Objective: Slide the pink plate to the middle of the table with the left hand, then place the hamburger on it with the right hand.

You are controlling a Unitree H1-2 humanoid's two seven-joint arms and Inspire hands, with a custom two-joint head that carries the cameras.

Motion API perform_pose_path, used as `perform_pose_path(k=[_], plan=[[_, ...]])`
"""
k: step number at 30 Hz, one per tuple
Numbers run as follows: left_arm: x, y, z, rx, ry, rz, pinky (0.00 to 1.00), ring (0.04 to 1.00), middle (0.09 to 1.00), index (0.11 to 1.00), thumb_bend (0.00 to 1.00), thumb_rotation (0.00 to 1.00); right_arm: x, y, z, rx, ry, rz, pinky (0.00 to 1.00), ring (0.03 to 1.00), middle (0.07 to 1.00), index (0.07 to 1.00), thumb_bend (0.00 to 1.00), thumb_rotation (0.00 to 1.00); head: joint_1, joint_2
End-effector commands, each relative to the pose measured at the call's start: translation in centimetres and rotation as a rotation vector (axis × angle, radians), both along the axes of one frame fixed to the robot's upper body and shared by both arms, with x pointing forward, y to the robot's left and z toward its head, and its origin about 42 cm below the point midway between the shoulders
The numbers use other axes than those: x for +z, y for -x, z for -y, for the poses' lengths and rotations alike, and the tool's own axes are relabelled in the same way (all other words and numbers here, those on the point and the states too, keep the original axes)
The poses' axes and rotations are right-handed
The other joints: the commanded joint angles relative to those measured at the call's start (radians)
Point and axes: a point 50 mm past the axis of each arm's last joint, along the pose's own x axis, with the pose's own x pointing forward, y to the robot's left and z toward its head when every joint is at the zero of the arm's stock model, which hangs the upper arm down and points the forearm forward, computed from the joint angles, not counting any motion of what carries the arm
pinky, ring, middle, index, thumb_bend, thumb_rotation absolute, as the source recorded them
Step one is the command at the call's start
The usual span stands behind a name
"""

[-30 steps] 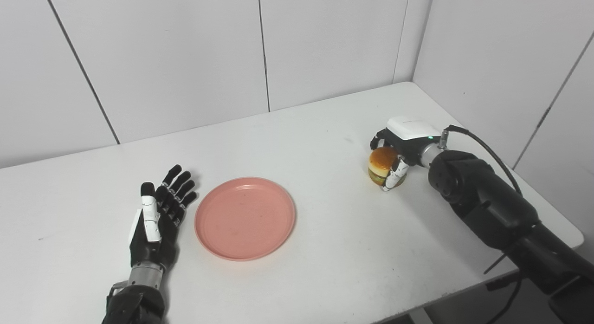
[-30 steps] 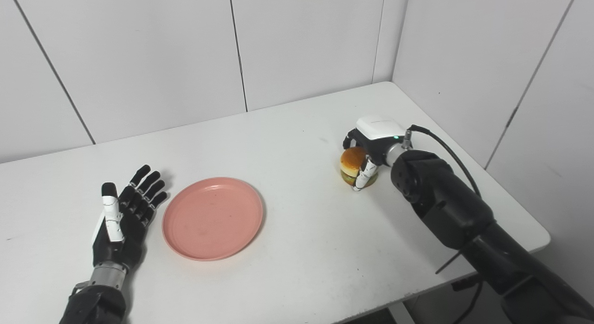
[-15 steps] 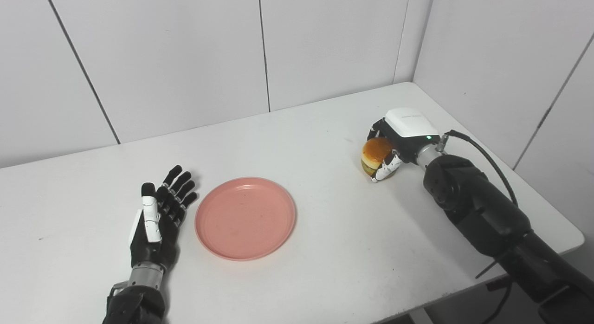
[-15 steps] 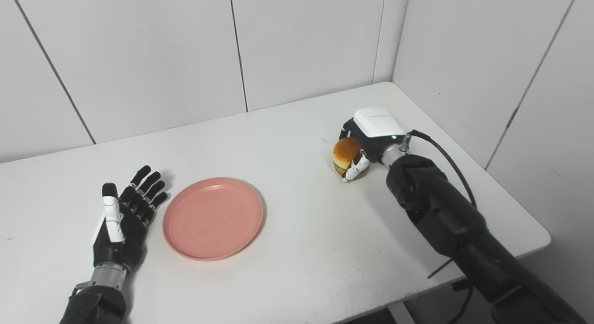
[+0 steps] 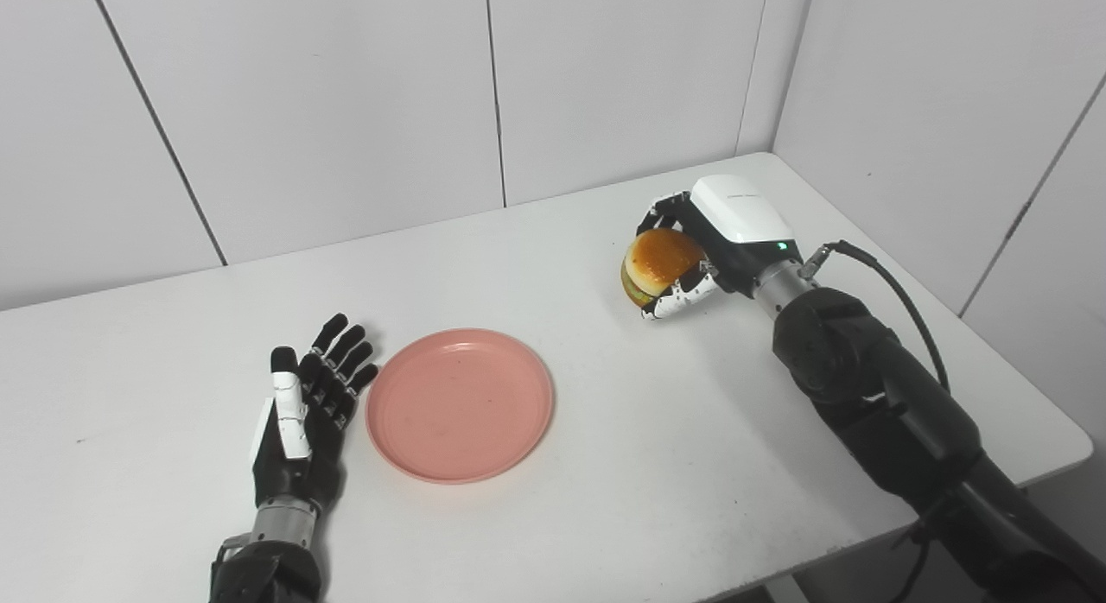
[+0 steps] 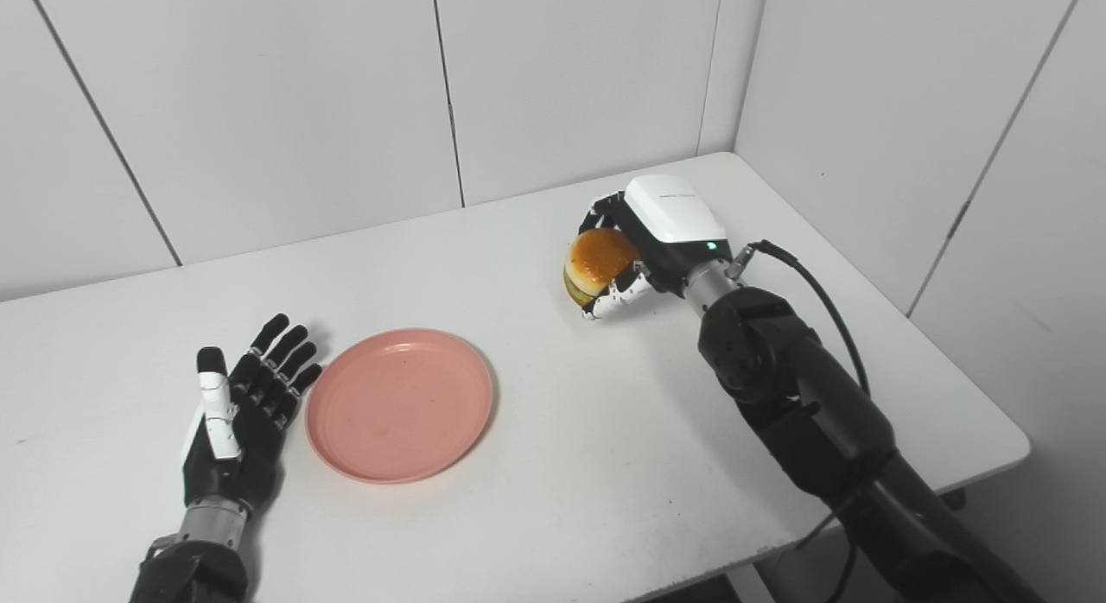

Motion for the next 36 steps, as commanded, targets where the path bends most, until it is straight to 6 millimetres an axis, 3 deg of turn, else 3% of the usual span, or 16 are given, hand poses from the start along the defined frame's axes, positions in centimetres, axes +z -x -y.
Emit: perform_pose_path(k=[1, 4, 6, 8, 11, 17, 19, 21, 28, 36], plan=[[0.6, 0.1, 0.8, 0.003, -0.009, 0.008, 0.89, 0.899, 0.886, 0.858, 0.84, 1.00, 2.6, 0.1, -1.3, 0.061, -0.007, 0.090, 0.13, 0.193, 0.470, 0.483, 0.53, 0.00, 0.027, 0.002], [0.8, 0.2, 0.9, 0.021, -0.019, 0.009, 0.93, 0.919, 0.903, 0.874, 0.84, 1.00, 2.9, 0.1, -3.0, 0.104, -0.023, 0.080, 0.17, 0.242, 0.472, 0.485, 0.53, 0.00, 0.050, -0.004], [0.8, 0.3, 1.0, 0.034, -0.017, 0.009, 0.93, 0.919, 0.902, 0.874, 0.85, 1.00, 3.0, 0.0, -4.3, 0.150, -0.038, 0.084, 0.27, 0.391, 0.449, 0.498, 0.52, 0.00, 0.074, -0.005], [0.7, 0.3, 1.1, 0.036, -0.007, 0.014, 0.96, 0.929, 0.912, 0.887, 0.85, 1.00, 3.1, -0.2, -6.0, 0.205, -0.044, 0.102, 0.18, 0.258, 0.459, 0.488, 0.53, 0.00, 0.085, 0.001], [0.8, 0.2, 1.2, 0.046, -0.016, 0.016, 0.95, 0.924, 0.908, 0.884, 0.85, 1.00, 3.6, -0.3, -8.5, 0.250, -0.044, 0.089, 0.14, 0.201, 0.468, 0.483, 0.53, 0.00, 0.095, 0.006], [0.9, 0.3, 1.8, 0.056, -0.023, 0.017, 0.95, 0.927, 0.910, 0.887, 0.87, 1.00, 2.8, -1.0, -12.0, 0.361, -0.051, 0.046, 0.18, 0.246, 0.473, 0.483, 0.53, 0.00, 0.121, 0.013], [0.9, 0.3, 1.9, 0.057, -0.016, 0.020, 0.95, 0.928, 0.913, 0.890, 0.87, 1.00, 2.3, -1.3, -12.9, 0.382, -0.053, 0.029, 0.19, 0.269, 0.416, 0.500, 0.52, 0.00, 0.130, 0.012], [0.9, 0.4, 2.1, 0.061, -0.010, 0.020, 0.97, 0.937, 0.923, 0.896, 0.86, 1.00, 1.8, -1.5, -13.9, 0.401, -0.056, 0.014, 0.17, 0.245, 0.467, 0.485, 0.53, 0.00, 0.141, 0.011], [0.7, 0.3, 2.5, 0.082, -0.029, 0.029, 0.98, 0.948, 0.934, 0.903, 0.87, 1.00, 0.9, -2.2, -16.8, 0.466, -0.021, -0.026, 0.15, 0.218, 0.471, 0.482, 0.53, 0.00, 0.174, 0.011], [1.0, 0.3, 3.1, 0.093, -0.008, 0.026, 1.00, 0.969, 0.948, 0.917, 0.86, 1.00, -0.6, -3.0, -18.1, 0.495, 0.032, -0.087, 0.14, 0.213, 0.470, 0.482, 0.53, 0.00, 0.227, 0.021]])
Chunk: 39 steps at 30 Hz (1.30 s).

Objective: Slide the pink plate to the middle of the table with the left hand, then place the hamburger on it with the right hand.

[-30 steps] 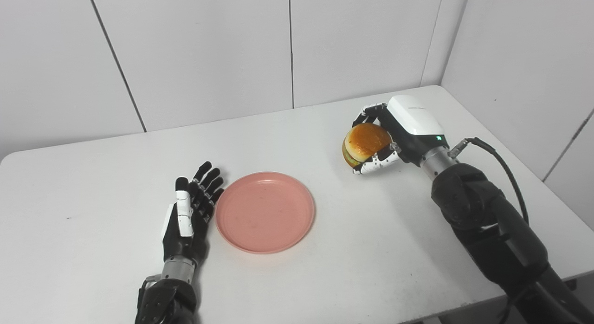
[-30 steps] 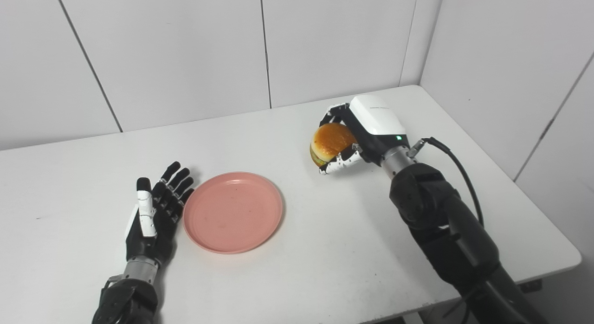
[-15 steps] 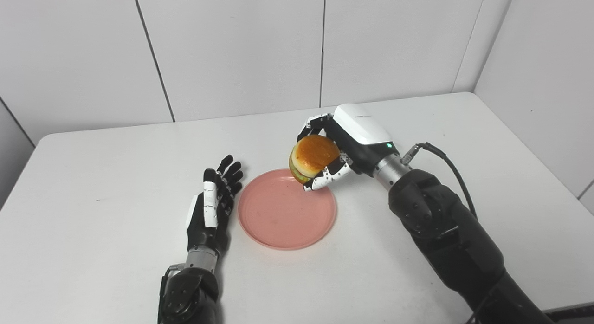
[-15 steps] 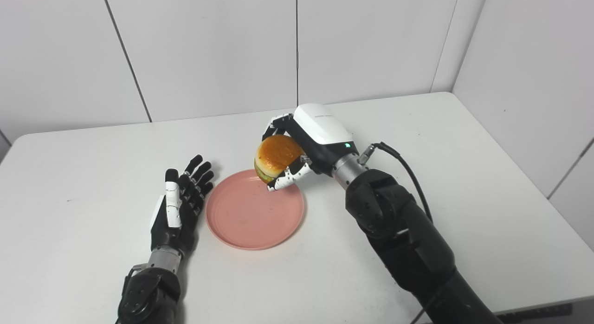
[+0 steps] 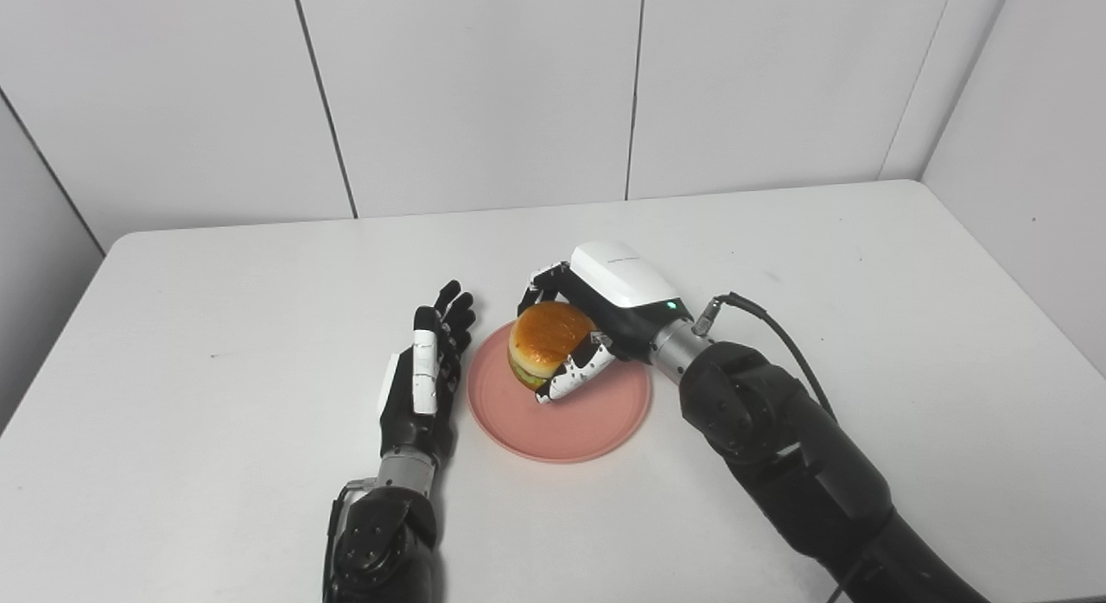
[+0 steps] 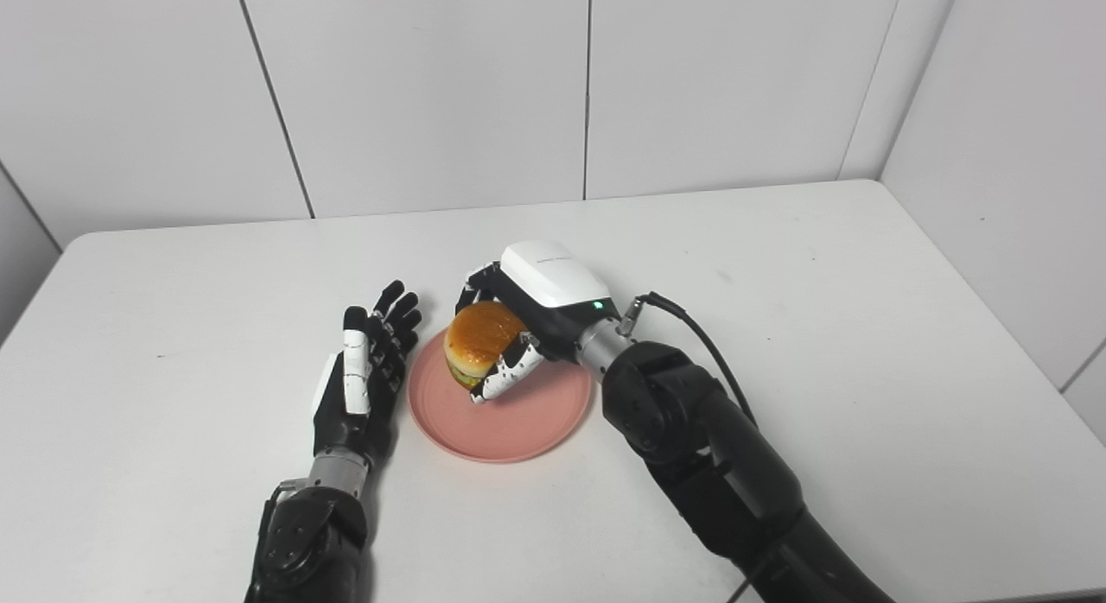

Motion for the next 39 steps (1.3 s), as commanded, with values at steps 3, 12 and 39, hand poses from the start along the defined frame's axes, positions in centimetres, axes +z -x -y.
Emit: perform_pose_path(k=[3, 12, 39], plan=[[1.0, -0.4, 1.2, 0.022, 0.005, 0.021, 0.97, 0.935, 0.922, 0.897, 0.85, 1.00, 1.7, -0.7, -0.5, 0.069, 0.009, 0.079, 0.13, 0.197, 0.470, 0.482, 0.53, 0.00, 0.049, 0.001], [0.9, -0.5, 1.8, 0.018, 0.021, 0.027, 0.96, 0.936, 0.923, 0.901, 0.86, 1.00, 0.3, -1.2, -0.1, 0.084, 0.049, 0.069, 0.15, 0.225, 0.470, 0.482, 0.53, 0.00, 0.064, 0.001], [1.3, 0.1, 1.1, 0.011, 0.010, 0.022, 0.94, 0.932, 0.919, 0.897, 0.85, 1.00, 0.1, -0.6, 0.9, 0.110, 0.136, 0.072, 0.58, 0.736, 0.781, 0.775, 0.67, 0.45, -0.006, 0.015]])
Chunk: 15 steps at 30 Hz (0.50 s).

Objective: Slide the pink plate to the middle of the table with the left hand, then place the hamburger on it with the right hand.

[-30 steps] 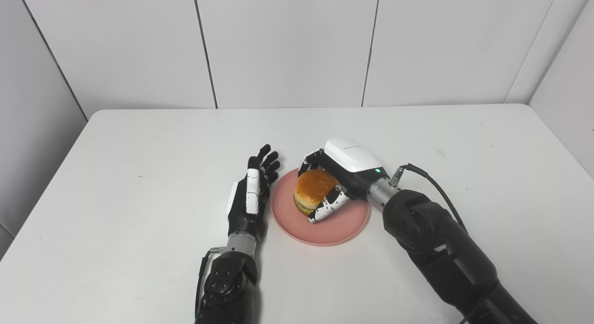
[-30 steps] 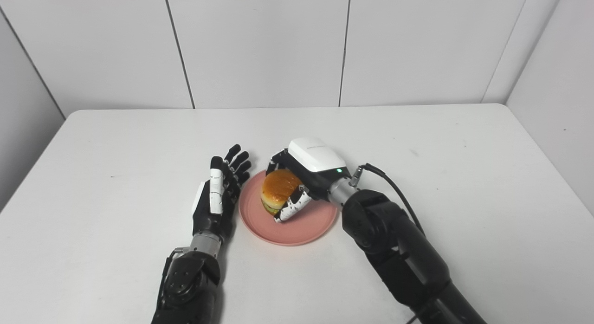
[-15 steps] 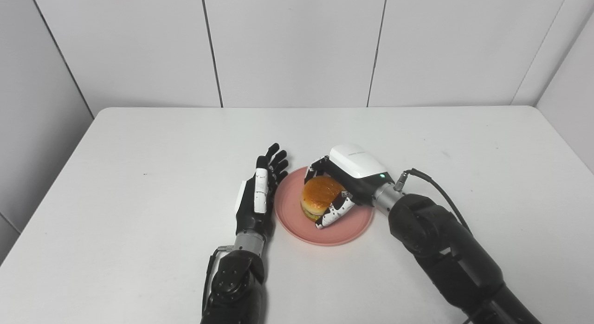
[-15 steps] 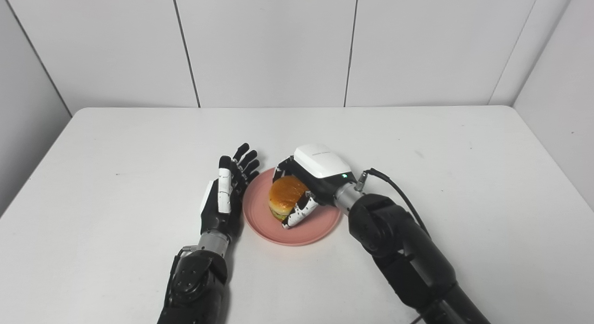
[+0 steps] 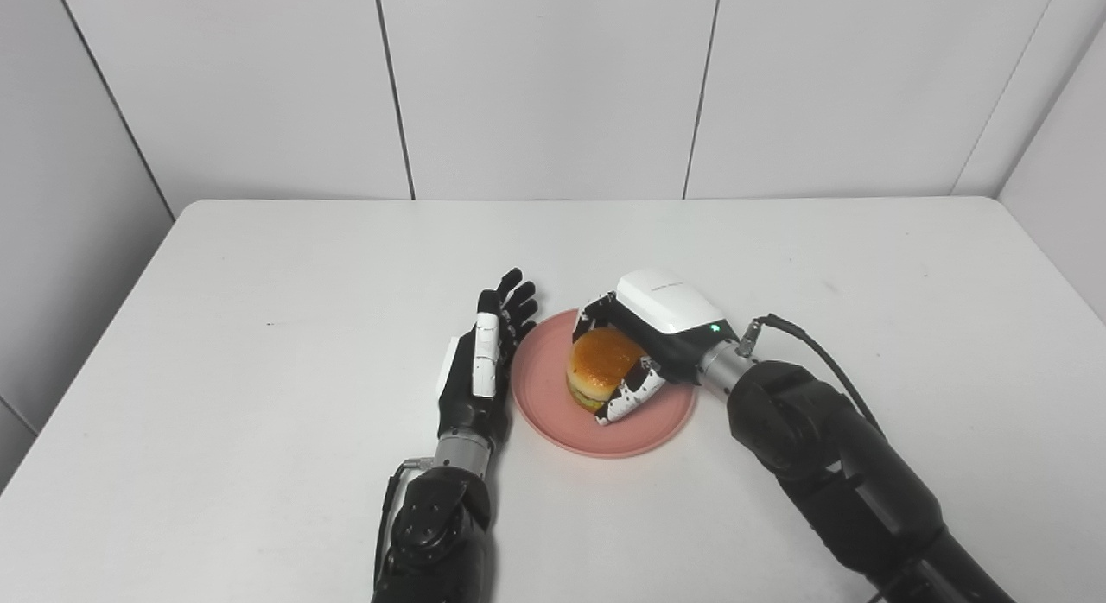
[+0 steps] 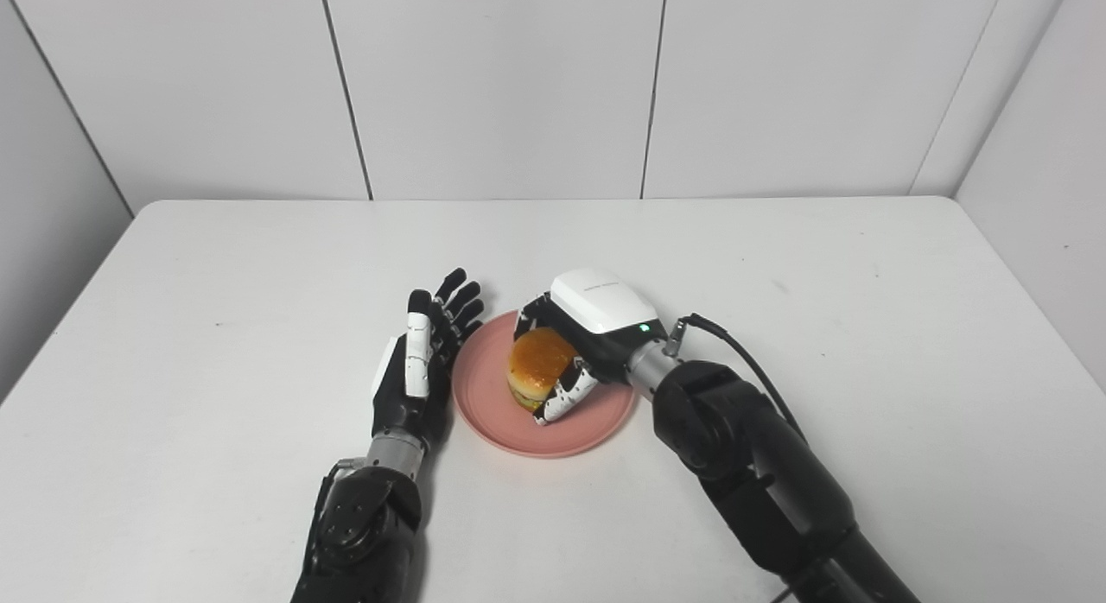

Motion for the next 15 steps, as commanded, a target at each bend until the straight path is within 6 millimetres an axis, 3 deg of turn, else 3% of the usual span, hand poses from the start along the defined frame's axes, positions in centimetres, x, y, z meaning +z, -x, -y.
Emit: perform_pose_path(k=[1, 3, 6, 15], plan=[[1.2, -0.3, 0.0, -0.015, 0.001, 0.025, 0.94, 0.933, 0.921, 0.898, 0.85, 1.00, 2.4, 0.1, -0.3, 0.060, -0.006, 0.079, 0.61, 0.765, 0.807, 0.790, 0.69, 0.48, -0.009, 0.000], [1.4, -0.2, -0.2, -0.020, 0.001, 0.025, 0.94, 0.941, 0.932, 0.904, 0.84, 1.00, 2.5, 0.5, -0.1, 0.067, -0.009, 0.065, 0.68, 0.827, 0.853, 0.821, 0.73, 0.55, -0.016, 0.002], [1.4, -0.1, -0.3, -0.018, -0.004, 0.030, 0.93, 0.936, 0.928, 0.902, 0.82, 1.00, 2.6, 0.9, -0.1, 0.069, -0.005, 0.049, 0.75, 0.873, 0.888, 0.850, 0.75, 0.56, -0.025, 0.006], [1.1, -0.6, -1.0, -0.025, 0.004, 0.038, 0.96, 0.947, 0.938, 0.917, 0.83, 1.00, 2.5, 1.5, -0.2, 0.086, 0.007, 0.048, 0.84, 0.909, 0.926, 0.870, 0.79, 0.58, -0.052, 0.010]])
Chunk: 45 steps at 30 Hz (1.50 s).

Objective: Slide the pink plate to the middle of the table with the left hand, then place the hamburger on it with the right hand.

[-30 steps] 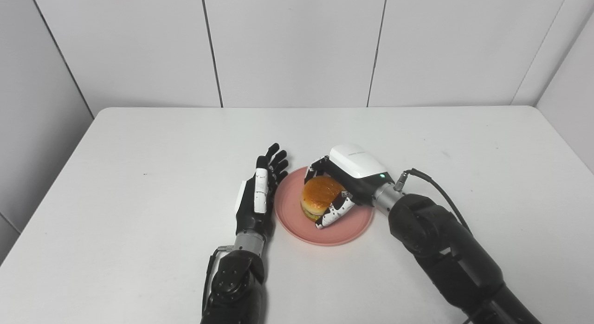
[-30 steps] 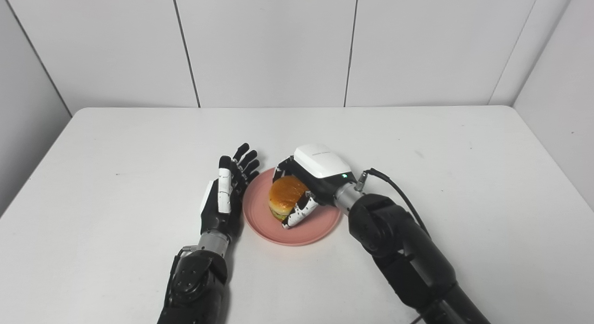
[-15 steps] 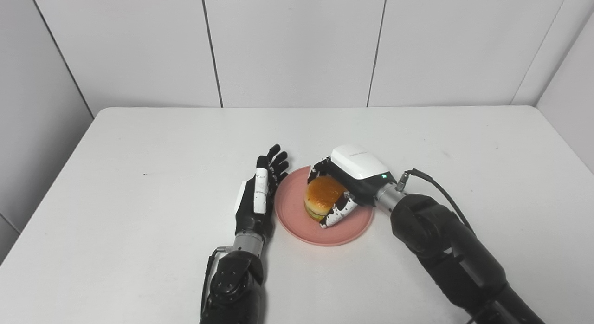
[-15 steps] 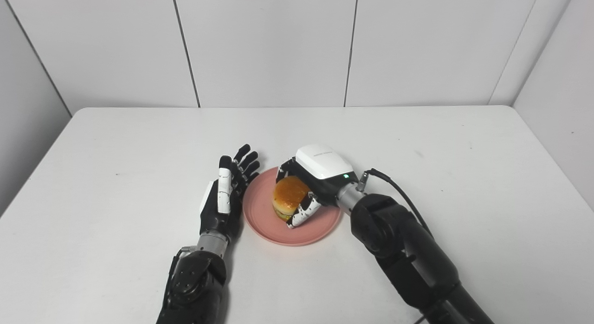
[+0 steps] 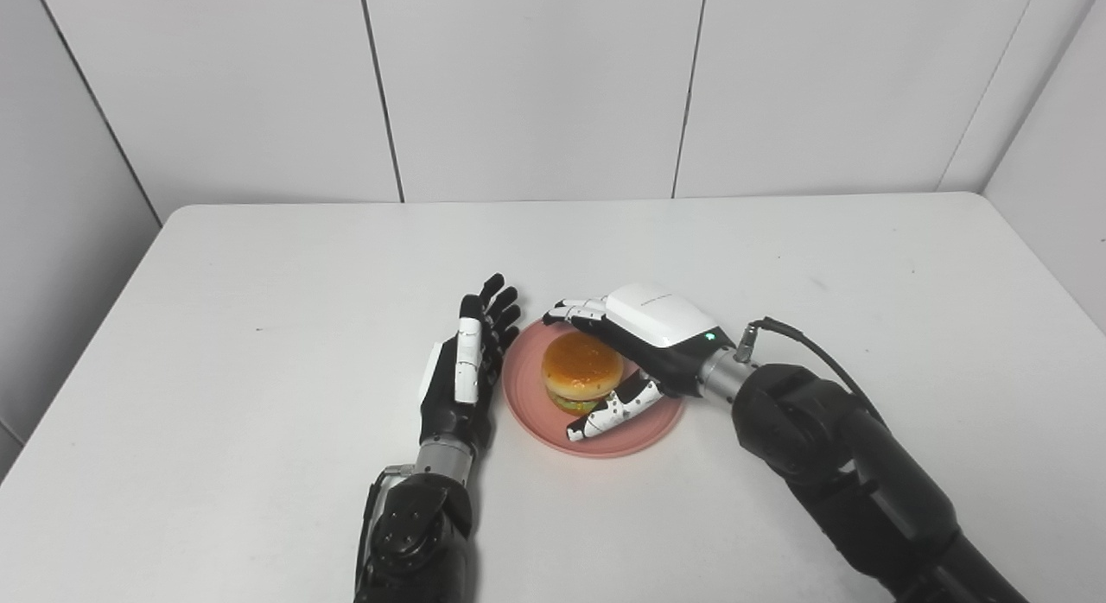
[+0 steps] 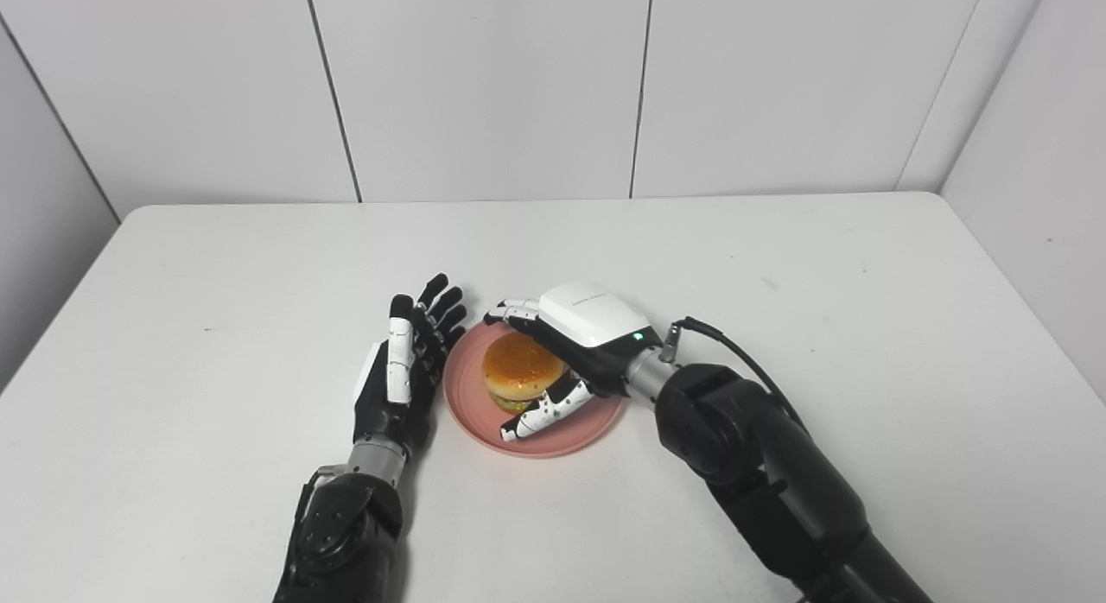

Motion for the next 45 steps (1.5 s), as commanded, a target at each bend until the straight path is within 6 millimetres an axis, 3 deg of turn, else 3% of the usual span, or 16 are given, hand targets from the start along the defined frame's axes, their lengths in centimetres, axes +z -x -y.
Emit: perform_pose_path(k=[1, 5, 8, 12, 18, 20, 24, 28, 35, 41, 45], plan=[[1.0, -0.9, -0.1, -0.007, 0.006, 0.049, 0.96, 0.946, 0.937, 0.917, 0.83, 1.00, 1.9, 0.1, -0.4, 0.031, -0.040, 0.092, 0.84, 0.916, 0.934, 0.879, 0.79, 0.59, 0.001, -0.001], [1.1, -0.9, -0.3, -0.001, 0.008, 0.055, 0.95, 0.936, 0.935, 0.922, 0.82, 1.00, 1.7, 0.3, -0.1, 0.021, -0.102, 0.124, 0.85, 0.929, 0.951, 0.912, 0.80, 0.60, 0.001, -0.004], [0.9, -1.0, -0.3, 0.013, 0.013, 0.048, 0.95, 0.933, 0.928, 0.912, 0.83, 1.00, 1.7, 0.6, 0.5, -0.010, -0.181, 0.116, 0.89, 0.956, 0.982, 0.941, 0.79, 0.68, 0.002, -0.004], [0.9, -0.9, -0.5, 0.010, 0.010, 0.043, 0.96, 0.942, 0.933, 0.913, 0.85, 1.00, 1.3, 0.7, 1.4, -0.053, -0.345, 0.112, 0.86, 0.951, 0.985, 0.945, 0.79, 0.70, 0.005, -0.001], [0.7, -0.9, -0.6, 0.015, 0.013, 0.052, 1.00, 0.950, 0.934, 0.912, 0.86, 1.00, 1.0, 1.3, 2.5, -0.180, -0.662, 0.088, 0.81, 0.952, 0.991, 0.971, 0.70, 0.77, 0.007, -0.001], [0.7, -0.9, -0.6, 0.016, 0.015, 0.058, 1.00, 0.954, 0.938, 0.915, 0.85, 1.00, 0.8, 1.5, 2.7, -0.215, -0.749, 0.085, 0.86, 0.958, 0.991, 0.976, 0.66, 0.77, 0.005, -0.003], [0.7, -0.9, -0.9, 0.017, 0.015, 0.085, 0.98, 0.944, 0.930, 0.908, 0.86, 1.00, 0.1, 1.7, 3.2, -0.270, -0.875, 0.053, 0.87, 0.963, 1.000, 0.991, 0.64, 0.88, 0.005, -0.010], [0.8, -0.8, -1.2, 0.027, 0.006, 0.100, 0.94, 0.933, 0.925, 0.905, 0.85, 1.00, -1.1, 1.9, 3.7, -0.319, -0.964, -0.009, 0.94, 0.979, 1.000, 1.000, 0.62, 0.98, 0.002, -0.011], [0.6, -0.8, -2.0, 0.016, -0.013, 0.101, 0.97, 0.962, 0.954, 0.927, 0.85, 1.00, -4.4, 2.3, 3.0, -0.374, -1.239, -0.149, 0.95, 0.966, 0.987, 0.994, 0.66, 0.95, -0.012, -0.008], [0.8, -0.7, -2.5, 0.001, -0.011, 0.100, 1.00, 0.996, 0.981, 0.947, 0.82, 1.00, -6.2, 3.1, 2.1, -0.407, -1.362, -0.214, 0.96, 0.974, 0.995, 0.999, 0.65, 0.92, -0.029, -0.001], [0.9, -0.8, -2.7, 0.013, -0.026, 0.107, 1.00, 0.991, 0.977, 0.948, 0.81, 1.00, -7.0, 3.7, 1.8, -0.433, -1.391, -0.240, 0.96, 0.984, 1.000, 1.000, 0.63, 0.96, -0.020, 0.001]])
